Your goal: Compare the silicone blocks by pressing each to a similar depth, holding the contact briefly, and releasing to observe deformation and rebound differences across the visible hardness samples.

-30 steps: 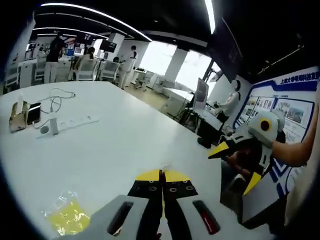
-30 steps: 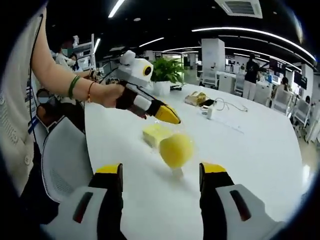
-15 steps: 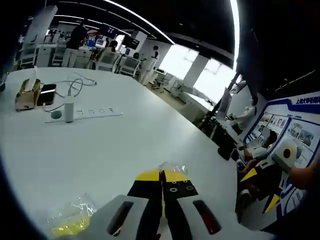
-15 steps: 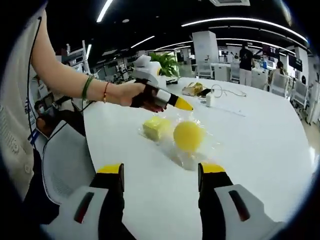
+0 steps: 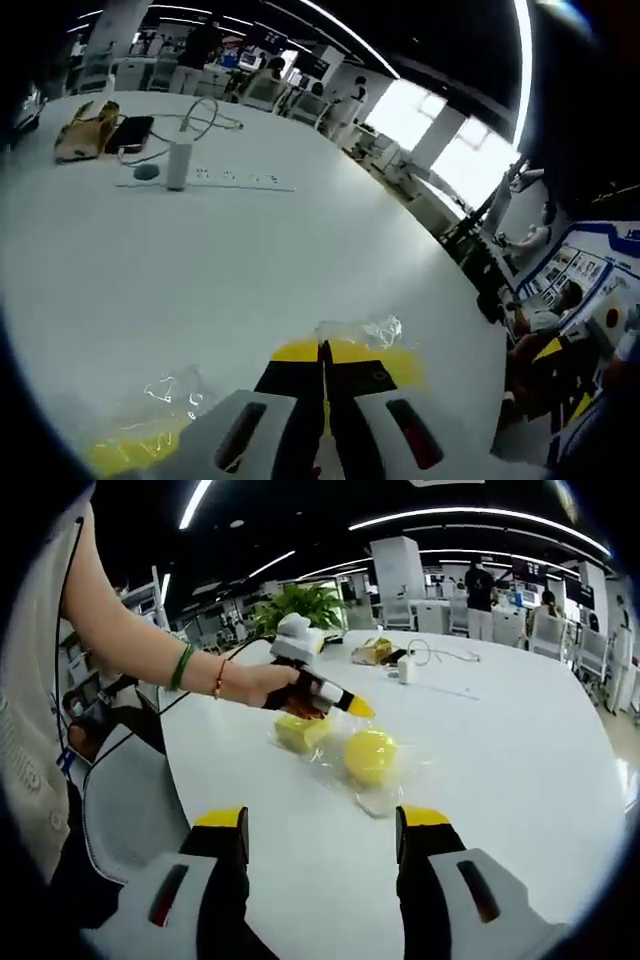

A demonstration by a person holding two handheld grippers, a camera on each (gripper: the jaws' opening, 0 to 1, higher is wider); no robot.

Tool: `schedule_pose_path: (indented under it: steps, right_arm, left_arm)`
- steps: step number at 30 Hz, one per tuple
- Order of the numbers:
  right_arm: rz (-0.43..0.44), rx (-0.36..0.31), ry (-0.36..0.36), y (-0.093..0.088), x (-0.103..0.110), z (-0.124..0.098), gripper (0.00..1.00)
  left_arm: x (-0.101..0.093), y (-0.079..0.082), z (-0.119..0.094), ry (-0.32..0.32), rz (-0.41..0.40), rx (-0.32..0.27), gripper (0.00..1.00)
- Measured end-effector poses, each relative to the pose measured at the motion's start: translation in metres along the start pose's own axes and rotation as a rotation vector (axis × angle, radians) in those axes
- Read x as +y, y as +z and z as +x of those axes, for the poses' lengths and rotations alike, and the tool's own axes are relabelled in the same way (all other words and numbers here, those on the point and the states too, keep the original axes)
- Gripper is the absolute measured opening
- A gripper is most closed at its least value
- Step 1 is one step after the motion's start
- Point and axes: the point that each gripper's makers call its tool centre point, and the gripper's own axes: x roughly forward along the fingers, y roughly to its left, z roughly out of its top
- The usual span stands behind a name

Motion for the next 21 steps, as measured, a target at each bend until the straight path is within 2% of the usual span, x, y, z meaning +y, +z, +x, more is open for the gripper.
schedule_pose_path:
  steps: [1, 2, 4, 5, 7, 8, 14, 18, 21]
  right_arm:
    - [0.007, 0.0, 0.002, 0.0, 0.0, 0.0, 0.55]
    - [0.006, 0.001, 0.003, -0.001, 0.0, 0.0, 0.55]
    - [0.002, 0.002, 0.003, -0.001, 0.0, 0.0, 0.54]
    - [0.003, 0.0, 0.003, -0.001, 0.0, 0.0, 0.54]
    - [-0.011, -0.015, -0.005, 0.001, -0.001, -0.002, 0.53]
    - [-0.006, -0.015, -0.003, 0.002, -0.001, -0.002, 0.53]
    - [-0.009, -0.014, 0.004, 0.002, 0.0, -0.004, 0.52]
    - [-0.006, -0.014, 0.005, 0.002, 0.0, -0.004, 0.52]
    - [-0.004, -0.017, 0.012, 0.003, 0.003, -0.003, 0.53]
  left_arm:
    - [0.0, -0.005, 0.0, 0.019, 0.007, 0.026, 0.0]
    - [-0.003, -0.004, 0.001, 0.0, -0.004, 0.014, 0.0]
    - [-0.002, -0.006, 0.001, 0.003, 0.003, 0.024, 0.0]
    - [0.003, -0.011, 0.001, 0.029, 0.027, 0.048, 0.0]
    - [0.006, -0.016, 0.003, 0.032, 0.077, 0.064, 0.0]
    - [0.008, -0.019, 0.003, 0.039, 0.074, 0.076, 0.0]
    - [0.01, -0.023, 0.003, 0.049, 0.091, 0.084, 0.0]
    - [0.009, -0.02, 0.004, 0.069, 0.179, 0.086, 0.0]
    - [0.009, -0.018, 0.003, 0.084, 0.242, 0.085, 0.04]
